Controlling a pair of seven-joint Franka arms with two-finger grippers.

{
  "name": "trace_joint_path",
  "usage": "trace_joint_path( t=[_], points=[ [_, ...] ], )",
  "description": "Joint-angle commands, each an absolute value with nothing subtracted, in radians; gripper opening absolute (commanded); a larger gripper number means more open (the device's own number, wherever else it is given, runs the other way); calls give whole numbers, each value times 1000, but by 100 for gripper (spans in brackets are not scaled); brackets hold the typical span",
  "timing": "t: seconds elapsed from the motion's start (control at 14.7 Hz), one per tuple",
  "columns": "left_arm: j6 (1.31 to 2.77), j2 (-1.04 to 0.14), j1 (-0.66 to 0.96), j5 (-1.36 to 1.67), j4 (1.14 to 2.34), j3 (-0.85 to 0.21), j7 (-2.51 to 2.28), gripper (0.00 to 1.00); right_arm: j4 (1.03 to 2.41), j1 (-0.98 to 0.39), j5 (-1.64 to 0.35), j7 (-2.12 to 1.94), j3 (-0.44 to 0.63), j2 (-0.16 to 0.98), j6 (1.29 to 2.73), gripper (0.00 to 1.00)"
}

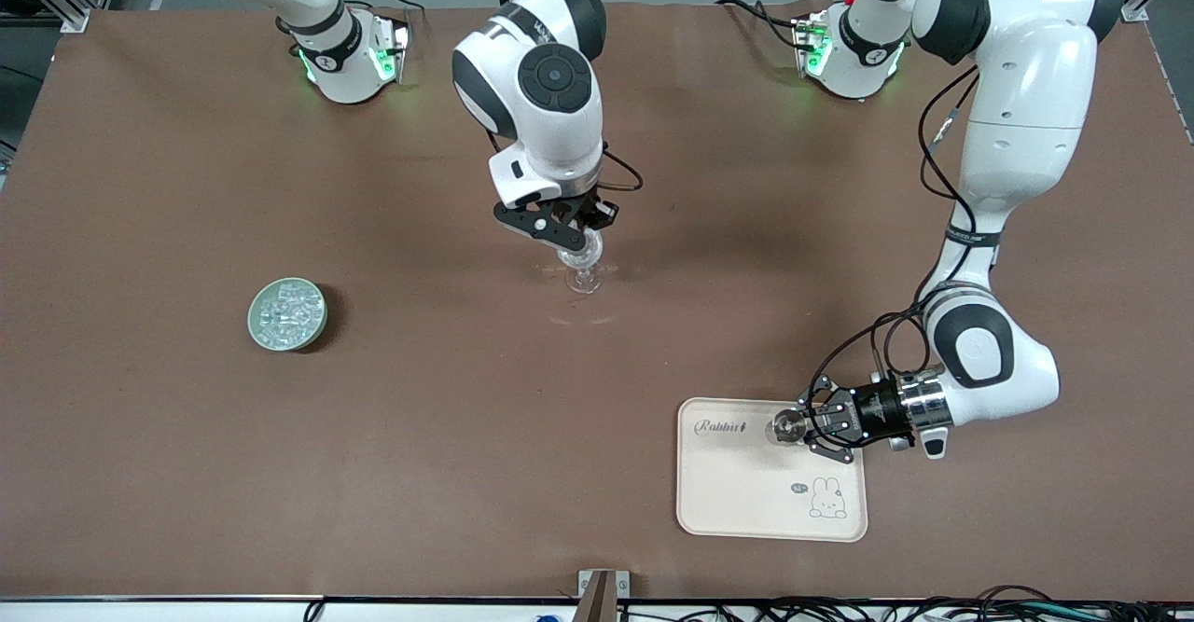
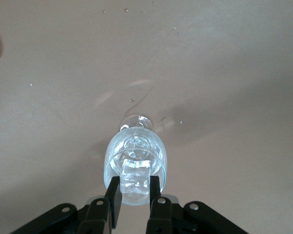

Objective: Pour wine and add ice with both arms
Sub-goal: 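Lower the jigger onto the tray while the right gripper drops ice into the glass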

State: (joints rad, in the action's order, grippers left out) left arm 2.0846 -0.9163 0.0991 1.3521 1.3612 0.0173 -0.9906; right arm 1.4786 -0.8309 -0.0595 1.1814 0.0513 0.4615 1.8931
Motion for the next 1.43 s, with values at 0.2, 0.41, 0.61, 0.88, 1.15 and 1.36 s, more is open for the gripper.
trace_joint_path(
  t=[0.2,0.41,0.61,0.88,1.15,1.36],
  points=[
    [2209,-1003,120,1413,1260,-3,-997,4,1479,-835,-71,1201,60,463,1901,2],
    [2226,-1032,124,1416,1223,-11,-995,8,1479,-834,-69,1200,60,463,1898,7],
    [2253,-1038,130,1434,1220,-14,-997,8,1480,-835,-67,1190,60,469,1898,21],
    [2270,-1054,127,1437,1212,-26,-968,13,1479,-831,-67,1183,60,468,1891,54],
    [2270,-1043,118,1466,1227,-26,-973,21,1471,-830,-66,1180,60,468,1891,72],
    [2269,-1043,117,1471,1229,-25,-968,30,1451,-808,-64,1180,66,451,1882,96]
  ],
)
